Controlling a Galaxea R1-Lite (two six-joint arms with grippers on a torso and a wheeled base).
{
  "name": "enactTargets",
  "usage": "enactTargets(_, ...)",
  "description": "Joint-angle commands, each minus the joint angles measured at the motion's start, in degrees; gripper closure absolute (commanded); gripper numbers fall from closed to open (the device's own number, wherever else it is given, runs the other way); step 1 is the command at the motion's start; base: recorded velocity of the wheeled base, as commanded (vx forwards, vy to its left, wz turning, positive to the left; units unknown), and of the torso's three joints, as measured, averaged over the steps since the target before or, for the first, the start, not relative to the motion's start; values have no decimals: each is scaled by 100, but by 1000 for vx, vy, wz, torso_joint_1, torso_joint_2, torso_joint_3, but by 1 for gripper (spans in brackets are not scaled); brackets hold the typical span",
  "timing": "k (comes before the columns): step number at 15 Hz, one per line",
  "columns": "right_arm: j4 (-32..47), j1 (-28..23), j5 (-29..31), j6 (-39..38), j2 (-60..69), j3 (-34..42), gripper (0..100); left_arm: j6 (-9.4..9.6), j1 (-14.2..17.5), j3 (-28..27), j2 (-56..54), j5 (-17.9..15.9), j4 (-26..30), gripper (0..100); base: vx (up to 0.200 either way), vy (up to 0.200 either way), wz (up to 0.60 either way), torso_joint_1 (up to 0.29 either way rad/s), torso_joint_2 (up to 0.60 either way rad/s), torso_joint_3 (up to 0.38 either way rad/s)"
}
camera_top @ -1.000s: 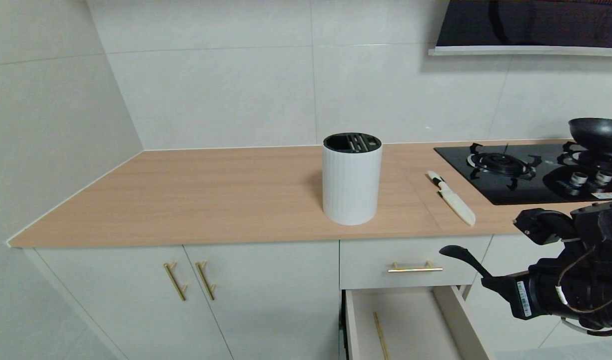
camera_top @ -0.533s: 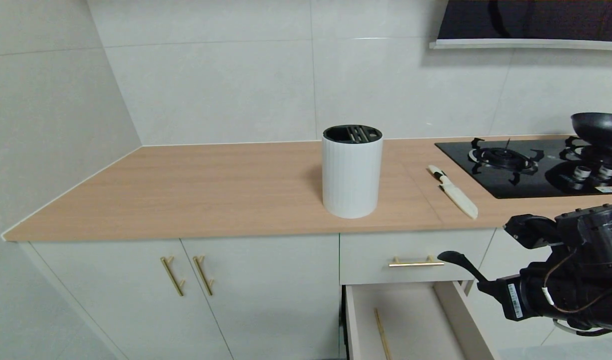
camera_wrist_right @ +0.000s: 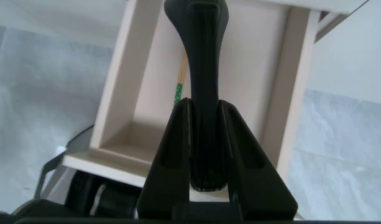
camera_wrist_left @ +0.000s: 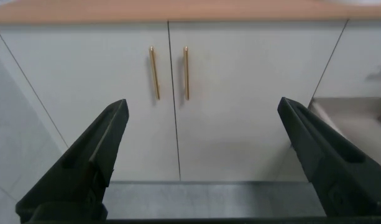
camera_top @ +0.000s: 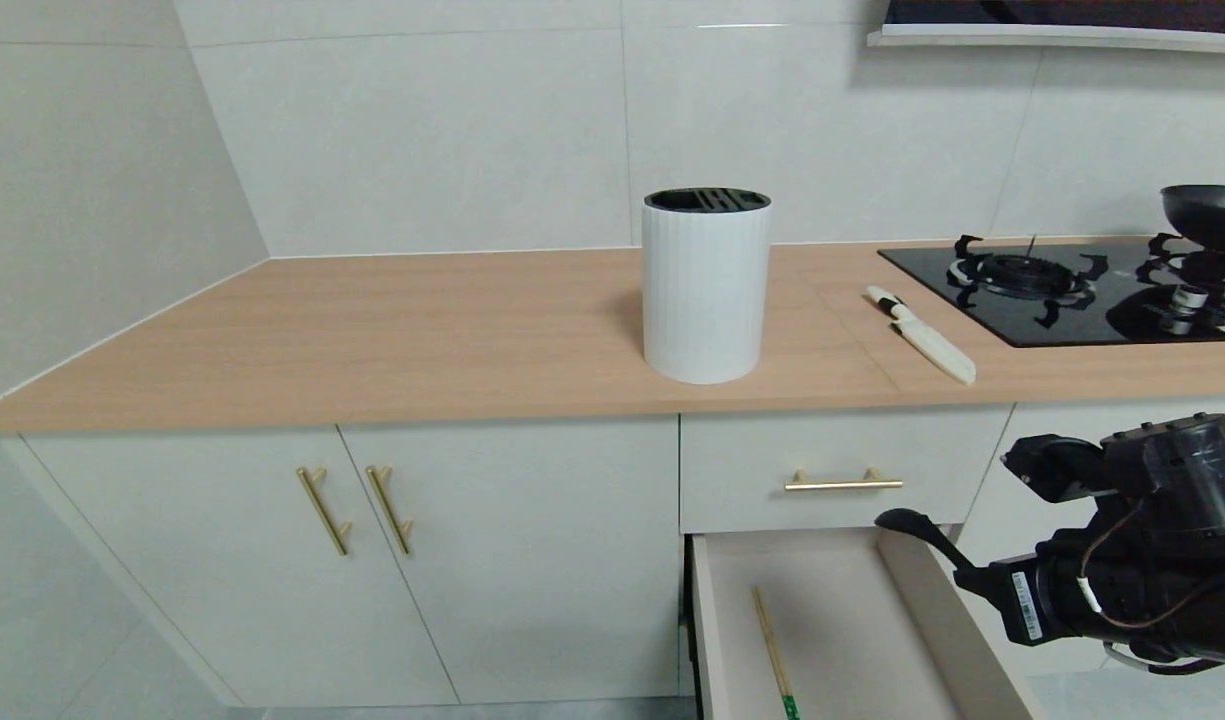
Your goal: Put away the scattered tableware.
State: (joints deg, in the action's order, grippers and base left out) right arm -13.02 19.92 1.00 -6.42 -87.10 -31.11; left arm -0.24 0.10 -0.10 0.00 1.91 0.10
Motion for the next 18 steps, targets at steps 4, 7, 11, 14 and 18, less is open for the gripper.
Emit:
enactTargets(4,1,3,-3,1,-114,0,100,-2,8,1,9,2,-1,0,0,0,0,-188,480,282)
enactTargets(7,1,3,-3,1,-149,8,100,-2,8,1,9,2,-1,0,0,0,0,-168,463,292)
enactTargets(11,1,3,-3,1,-149,8,100,-2,8,1,9,2,-1,0,0,0,0,-147,459,309)
enactTargets(14,1,12,-3,1,-149,26,100,-2,-1,1,9,2,-1,0,0,0,0,-93,360,261)
enactTargets(18,-175,30,-3,1,-387,52,100,-2,-1,1,9,2,-1,0,0,0,0,-11,63,44)
